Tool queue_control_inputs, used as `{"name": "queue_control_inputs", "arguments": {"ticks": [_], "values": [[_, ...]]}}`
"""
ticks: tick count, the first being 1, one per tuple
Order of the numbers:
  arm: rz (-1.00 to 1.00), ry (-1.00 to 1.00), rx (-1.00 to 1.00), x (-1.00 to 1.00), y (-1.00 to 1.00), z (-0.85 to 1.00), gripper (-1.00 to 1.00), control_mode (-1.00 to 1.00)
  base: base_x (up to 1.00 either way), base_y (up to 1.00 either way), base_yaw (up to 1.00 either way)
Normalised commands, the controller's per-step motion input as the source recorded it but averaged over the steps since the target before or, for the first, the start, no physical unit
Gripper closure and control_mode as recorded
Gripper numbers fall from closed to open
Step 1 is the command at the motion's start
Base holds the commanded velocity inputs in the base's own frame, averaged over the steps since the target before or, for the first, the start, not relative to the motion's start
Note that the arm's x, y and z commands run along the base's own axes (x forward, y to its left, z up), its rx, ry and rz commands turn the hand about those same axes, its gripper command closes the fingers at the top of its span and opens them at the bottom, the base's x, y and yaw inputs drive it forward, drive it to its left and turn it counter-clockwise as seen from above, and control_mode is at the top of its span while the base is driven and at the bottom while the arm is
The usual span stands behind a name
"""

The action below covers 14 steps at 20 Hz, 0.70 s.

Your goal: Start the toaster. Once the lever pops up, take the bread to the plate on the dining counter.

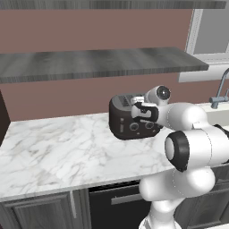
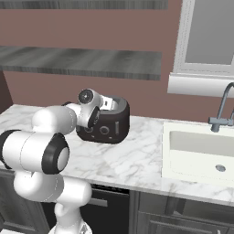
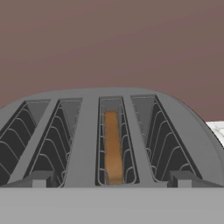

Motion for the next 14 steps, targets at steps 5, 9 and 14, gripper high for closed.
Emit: {"name": "queue_control_inputs", "arguments": {"ticks": [5,9,14], "values": [[0.0,0.0,0.0,0.0,0.0,0.0,-1.0,-1.0,0.0,0.0,0.0],[0.0,0.0,0.0,0.0,0.0,0.0,-1.0,-1.0,0.0,0.0,0.0],[0.0,0.0,0.0,0.0,0.0,0.0,-1.0,-1.0,0.0,0.0,0.0]]}}
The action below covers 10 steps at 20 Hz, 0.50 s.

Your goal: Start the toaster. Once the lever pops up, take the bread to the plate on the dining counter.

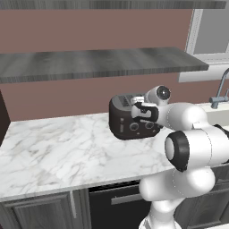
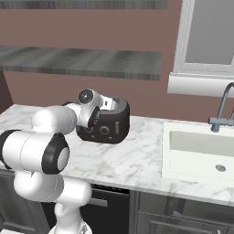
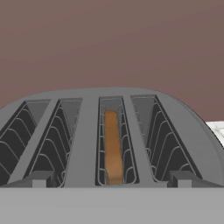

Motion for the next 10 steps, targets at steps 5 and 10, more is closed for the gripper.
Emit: {"name": "queue_control_inputs", "arguments": {"ticks": [5,10], "values": [[0.0,0.0,0.0,0.0,0.0,0.0,-1.0,-1.0,0.0,0.0,0.0],[0.0,0.0,0.0,0.0,0.0,0.0,-1.0,-1.0,0.0,0.0,0.0]]}}
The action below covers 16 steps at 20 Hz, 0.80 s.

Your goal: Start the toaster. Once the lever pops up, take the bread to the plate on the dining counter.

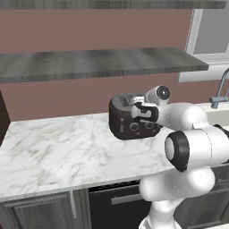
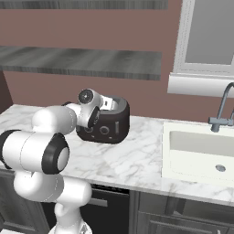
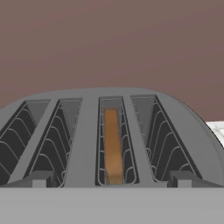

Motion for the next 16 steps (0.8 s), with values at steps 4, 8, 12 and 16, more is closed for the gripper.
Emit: {"name": "queue_control_inputs", "arguments": {"ticks": [4,8,12,16], "values": [[0.0,0.0,0.0,0.0,0.0,0.0,-1.0,-1.0,0.0,0.0,0.0],[0.0,0.0,0.0,0.0,0.0,0.0,-1.0,-1.0,0.0,0.0,0.0],[0.0,0.0,0.0,0.0,0.0,0.0,-1.0,-1.0,0.0,0.0,0.0],[0.0,0.0,0.0,0.0,0.0,0.0,-1.0,-1.0,0.0,0.0,0.0]]}}
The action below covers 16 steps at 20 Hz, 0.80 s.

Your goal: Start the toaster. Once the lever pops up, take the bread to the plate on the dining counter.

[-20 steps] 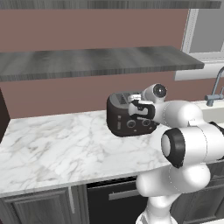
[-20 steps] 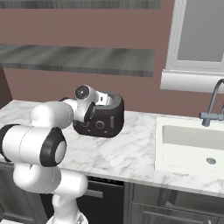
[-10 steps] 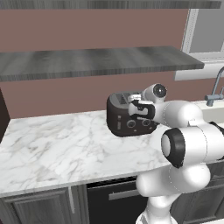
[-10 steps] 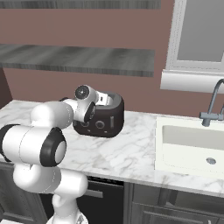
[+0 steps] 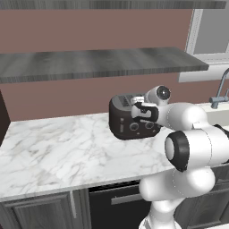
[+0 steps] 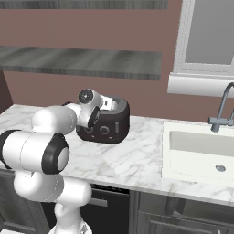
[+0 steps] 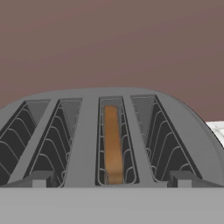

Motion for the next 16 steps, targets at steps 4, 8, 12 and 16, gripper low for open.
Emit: {"name": "queue_control_inputs", "arguments": {"ticks": [4,8,12,16], "values": [[0.0,0.0,0.0,0.0,0.0,0.0,-1.0,-1.0,0.0,0.0,0.0],[0.0,0.0,0.0,0.0,0.0,0.0,-1.0,-1.0,0.0,0.0,0.0],[0.0,0.0,0.0,0.0,0.0,0.0,-1.0,-1.0,0.0,0.0,0.0],[0.0,0.0,0.0,0.0,0.0,0.0,-1.0,-1.0,0.0,0.0,0.0]]}}
